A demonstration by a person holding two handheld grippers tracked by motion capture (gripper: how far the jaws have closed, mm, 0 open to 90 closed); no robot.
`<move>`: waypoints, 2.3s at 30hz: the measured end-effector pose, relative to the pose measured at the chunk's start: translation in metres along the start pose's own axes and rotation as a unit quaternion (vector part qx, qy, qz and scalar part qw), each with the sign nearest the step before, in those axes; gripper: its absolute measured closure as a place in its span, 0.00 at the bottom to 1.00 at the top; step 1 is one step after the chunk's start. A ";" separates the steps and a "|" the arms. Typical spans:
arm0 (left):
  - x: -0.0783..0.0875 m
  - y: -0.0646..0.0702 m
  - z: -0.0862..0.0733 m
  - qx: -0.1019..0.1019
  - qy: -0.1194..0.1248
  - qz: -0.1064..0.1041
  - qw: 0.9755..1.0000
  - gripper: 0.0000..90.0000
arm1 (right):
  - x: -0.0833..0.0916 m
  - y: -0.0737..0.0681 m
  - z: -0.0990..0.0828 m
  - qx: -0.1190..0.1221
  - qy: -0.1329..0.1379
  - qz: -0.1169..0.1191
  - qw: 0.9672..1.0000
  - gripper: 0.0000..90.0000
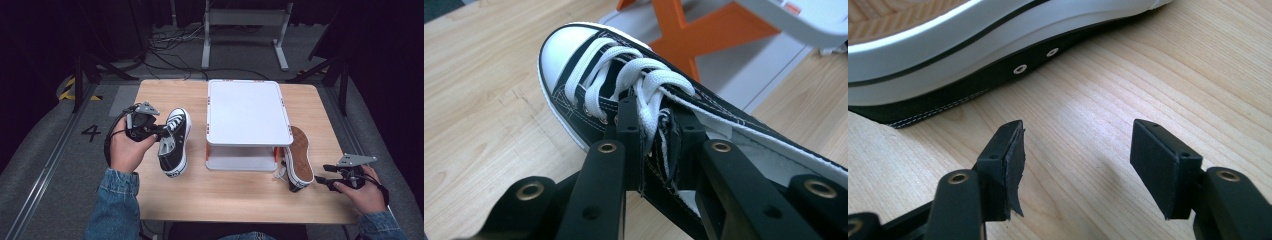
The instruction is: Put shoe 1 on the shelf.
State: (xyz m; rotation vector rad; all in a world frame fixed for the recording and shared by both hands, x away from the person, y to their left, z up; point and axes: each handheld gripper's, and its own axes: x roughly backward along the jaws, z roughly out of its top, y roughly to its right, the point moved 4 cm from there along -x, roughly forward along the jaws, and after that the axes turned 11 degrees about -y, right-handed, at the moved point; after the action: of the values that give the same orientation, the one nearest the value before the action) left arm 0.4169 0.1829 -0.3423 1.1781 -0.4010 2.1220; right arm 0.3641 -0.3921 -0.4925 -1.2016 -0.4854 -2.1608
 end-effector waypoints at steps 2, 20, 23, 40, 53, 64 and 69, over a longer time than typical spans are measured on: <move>0.004 -0.002 0.003 0.010 0.013 0.001 1.000 0.88 | 0.001 0.000 -0.001 -0.001 0.002 -0.001 1.000 0.45; 0.036 0.005 0.042 0.013 0.099 0.016 0.995 0.88 | 0.008 0.001 -0.011 -0.012 0.003 -0.009 1.000 0.45; 0.039 0.007 0.048 0.015 0.113 0.014 0.993 0.88 | 0.010 0.001 -0.012 -0.013 0.003 -0.009 1.000 0.45; 0.039 0.015 0.082 -0.027 0.126 -0.015 0.992 0.88 | 0.011 0.001 -0.015 -0.017 0.003 -0.011 1.000 0.45; 0.024 0.040 0.119 -0.023 0.148 -0.025 0.988 0.88 | 0.013 0.002 -0.017 -0.018 0.005 -0.012 1.000 0.45; 0.005 0.057 0.142 -0.028 0.147 -0.014 0.989 0.88 | 0.014 0.002 -0.017 -0.018 0.008 -0.012 1.000 0.45; -0.006 0.064 0.148 -0.030 0.138 -0.004 0.990 0.88 | 0.014 0.003 -0.018 -0.019 0.008 -0.011 1.000 0.45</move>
State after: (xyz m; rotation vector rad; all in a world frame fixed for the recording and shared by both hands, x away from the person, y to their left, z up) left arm 0.4690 0.0522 -0.2629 0.8338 -0.3305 2.2114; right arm 0.3491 -0.4089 -0.4895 -1.2027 -0.4550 -2.2064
